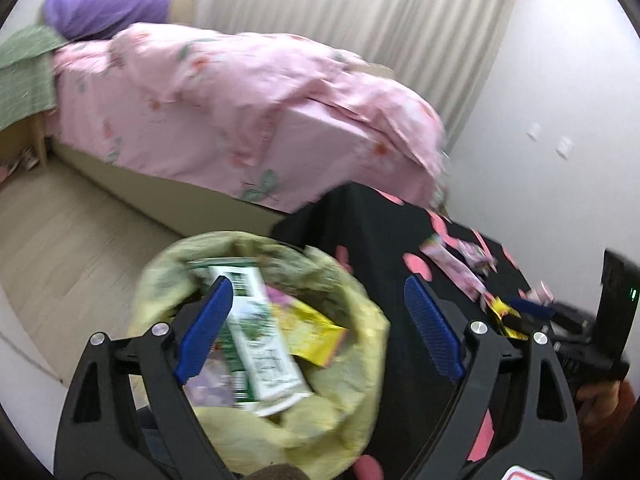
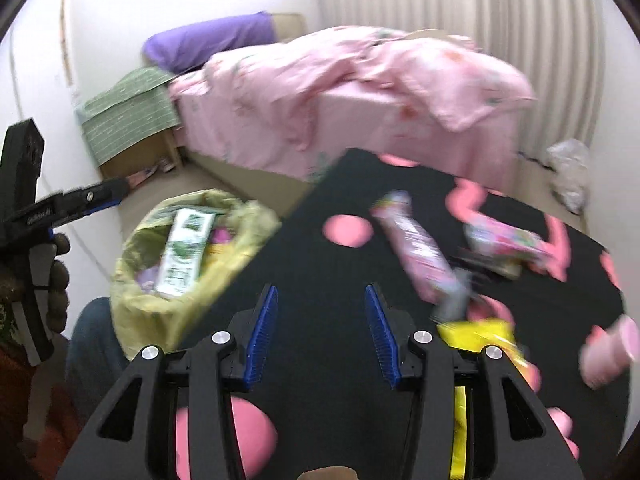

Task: Collect trash
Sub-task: 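Grasp the white ice-cream wrapper with the left gripper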

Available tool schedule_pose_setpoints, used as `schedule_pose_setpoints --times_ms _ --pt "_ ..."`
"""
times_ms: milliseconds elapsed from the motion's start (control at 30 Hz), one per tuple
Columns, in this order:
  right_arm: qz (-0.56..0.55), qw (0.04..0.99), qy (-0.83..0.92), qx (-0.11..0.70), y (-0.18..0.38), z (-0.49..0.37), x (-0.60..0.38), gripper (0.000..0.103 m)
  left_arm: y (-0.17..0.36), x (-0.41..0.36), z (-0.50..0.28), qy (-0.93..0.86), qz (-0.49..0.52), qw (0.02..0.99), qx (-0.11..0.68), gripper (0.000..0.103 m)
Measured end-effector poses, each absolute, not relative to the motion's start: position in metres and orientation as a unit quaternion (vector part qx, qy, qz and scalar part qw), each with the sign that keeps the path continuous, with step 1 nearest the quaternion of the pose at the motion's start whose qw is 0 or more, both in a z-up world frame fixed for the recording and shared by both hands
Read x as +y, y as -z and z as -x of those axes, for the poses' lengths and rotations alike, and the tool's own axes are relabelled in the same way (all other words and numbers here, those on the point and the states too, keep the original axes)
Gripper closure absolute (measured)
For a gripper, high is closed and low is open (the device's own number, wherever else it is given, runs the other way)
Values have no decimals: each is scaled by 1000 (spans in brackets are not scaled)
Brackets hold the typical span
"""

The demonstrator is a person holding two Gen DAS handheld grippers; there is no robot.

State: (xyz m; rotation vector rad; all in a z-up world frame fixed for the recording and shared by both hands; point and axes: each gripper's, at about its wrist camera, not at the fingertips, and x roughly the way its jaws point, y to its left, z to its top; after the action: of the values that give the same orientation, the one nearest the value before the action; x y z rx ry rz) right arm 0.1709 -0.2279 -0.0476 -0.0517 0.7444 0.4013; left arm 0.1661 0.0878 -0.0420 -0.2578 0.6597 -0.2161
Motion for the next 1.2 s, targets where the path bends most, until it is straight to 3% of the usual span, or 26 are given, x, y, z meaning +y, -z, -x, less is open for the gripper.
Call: schedule_pose_setpoints --times_ms 433,500,633,800,933,1133,1200 --pt "-48 937 -92 335 58 -127 -381 50 56 -71 -222 316 64 877 356 19" --pt "-54 935 -83 339 65 -124 -396 44 55 -103 -242 347 36 864 362 19" --pt "-60 930 -81 352 75 -119 -412 44 55 -162 -283 391 -24 839 378 19" --pt "-72 932 -65 350 87 -110 -433 44 69 -220 -342 383 -72 826 407 19" --pt "-63 933 -59 350 93 -106 -442 44 100 -258 -380 364 -120 792 475 19" --pt "-88 933 -64 344 102 -97 -452 44 120 -273 -408 316 -138 797 495 19" --pt "-92 933 -62 343 105 -95 -453 44 119 -274 -408 308 -138 799 497 23"
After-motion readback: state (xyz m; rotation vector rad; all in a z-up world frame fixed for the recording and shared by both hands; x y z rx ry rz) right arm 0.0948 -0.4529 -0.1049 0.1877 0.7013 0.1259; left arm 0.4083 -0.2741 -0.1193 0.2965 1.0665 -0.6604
